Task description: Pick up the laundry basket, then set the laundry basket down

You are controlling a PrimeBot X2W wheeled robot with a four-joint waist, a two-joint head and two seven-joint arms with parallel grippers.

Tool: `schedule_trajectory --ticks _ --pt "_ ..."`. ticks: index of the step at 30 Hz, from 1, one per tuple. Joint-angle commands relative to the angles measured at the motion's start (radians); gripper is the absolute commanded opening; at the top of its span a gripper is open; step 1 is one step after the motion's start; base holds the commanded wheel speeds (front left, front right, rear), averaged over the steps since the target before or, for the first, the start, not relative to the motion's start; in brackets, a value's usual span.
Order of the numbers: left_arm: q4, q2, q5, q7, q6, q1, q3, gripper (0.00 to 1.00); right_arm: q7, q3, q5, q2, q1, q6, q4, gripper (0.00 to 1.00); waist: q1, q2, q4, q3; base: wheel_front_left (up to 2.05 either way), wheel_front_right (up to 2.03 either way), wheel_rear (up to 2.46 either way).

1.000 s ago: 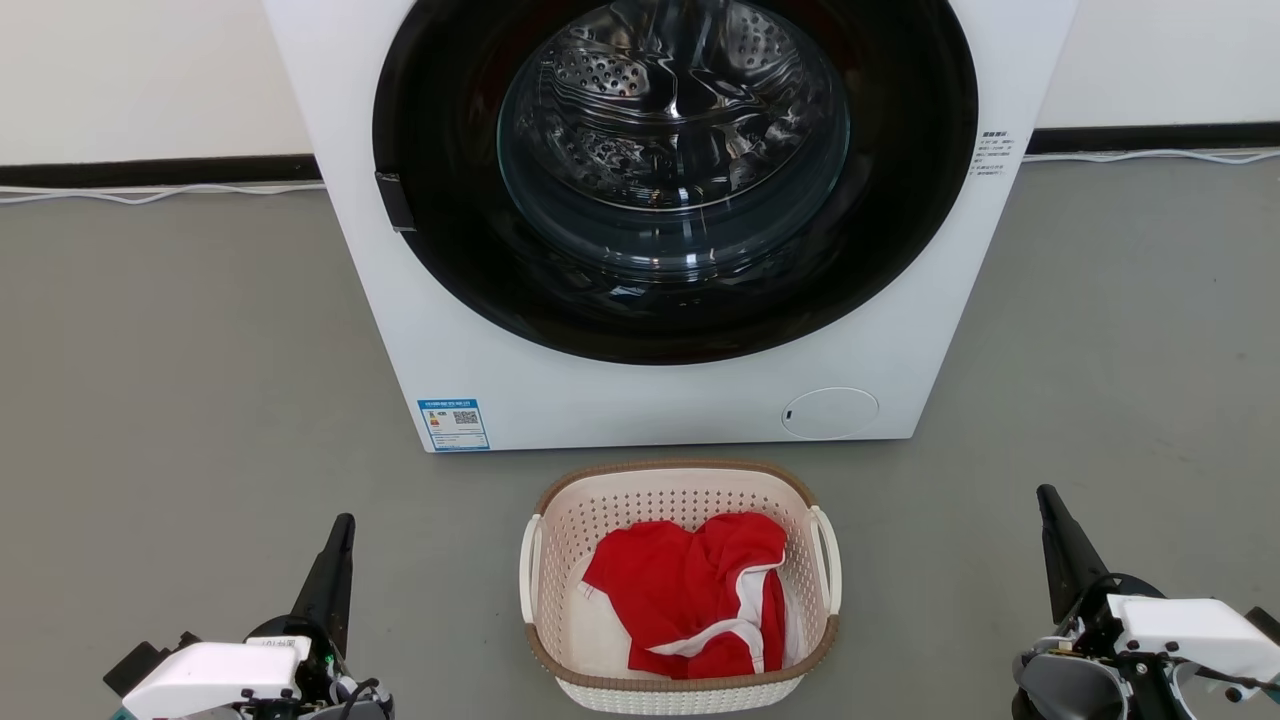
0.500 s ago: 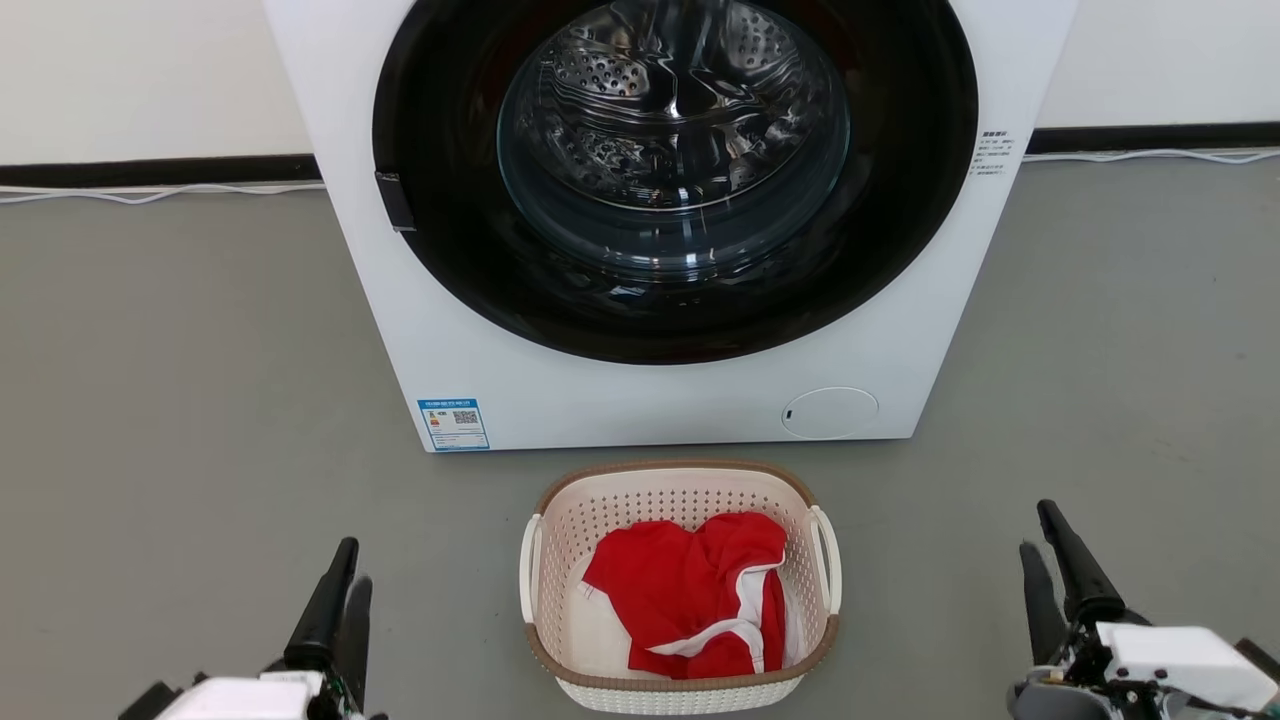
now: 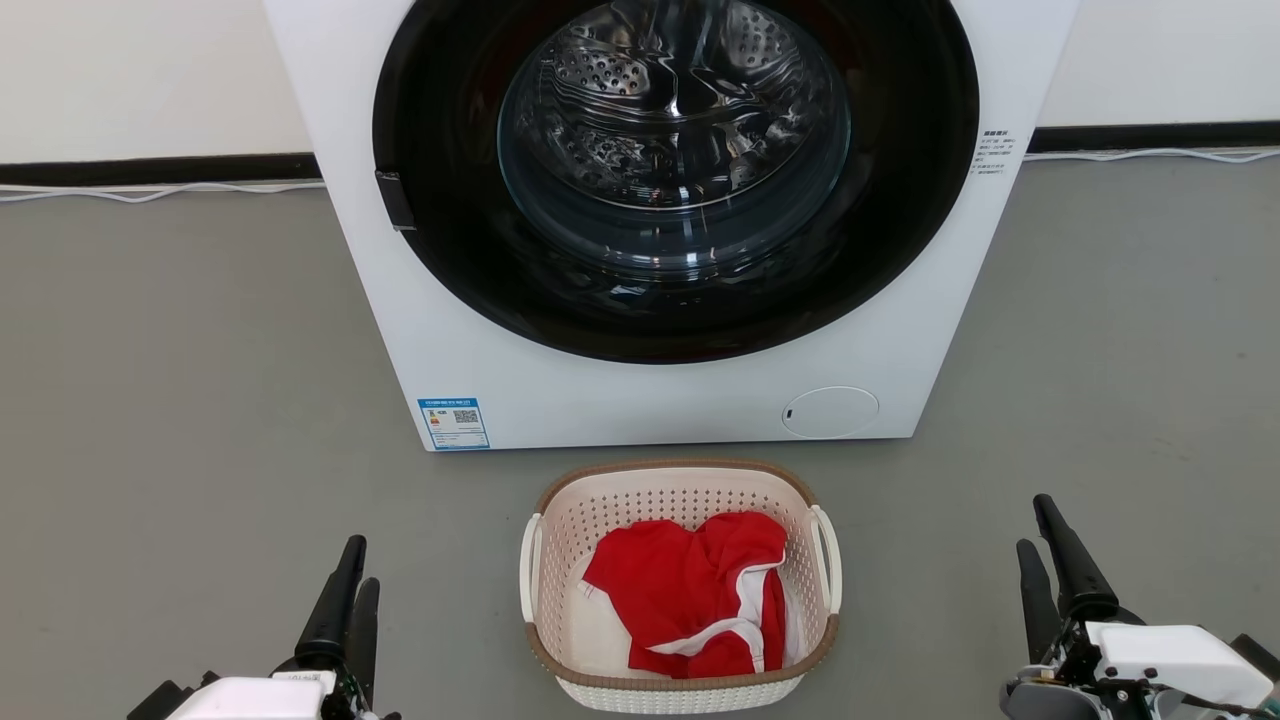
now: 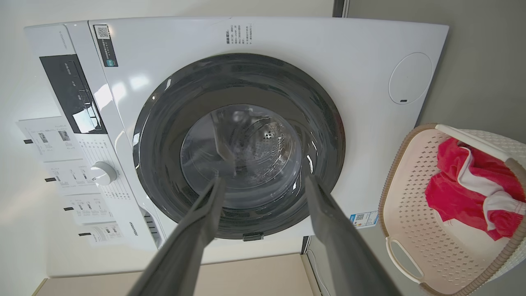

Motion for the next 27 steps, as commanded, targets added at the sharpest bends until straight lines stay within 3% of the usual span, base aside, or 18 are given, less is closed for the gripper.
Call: schedule_trajectory --ticks 1,17,27 --pt "-0.028 0.006 0.015 -0.007 -0.002 -0.028 -0.002 1.0 -0.014 0.002 -0.02 -0.007 -0.018 0.002 -0.034 1.0 -0.0003 -0.0001 0.0 0.0 0.0 0.0 0.0" --pt "-0.013 0.008 0.161 -0.055 -0.002 -0.039 -0.023 1.0 -0.061 0.005 -0.284 -0.007 -0.015 0.003 -0.068 1.0 -0.0004 -0.0001 0.0 0.003 0.0 0.0 0.0" --pt "-0.013 0.009 0.34 -0.084 -0.003 -0.047 -0.03 1.0 -0.09 0.023 -0.483 -0.008 -0.011 0.003 -0.096 1.0 -0.0004 -0.0001 -0.002 0.004 0.0 0.0 0.0"
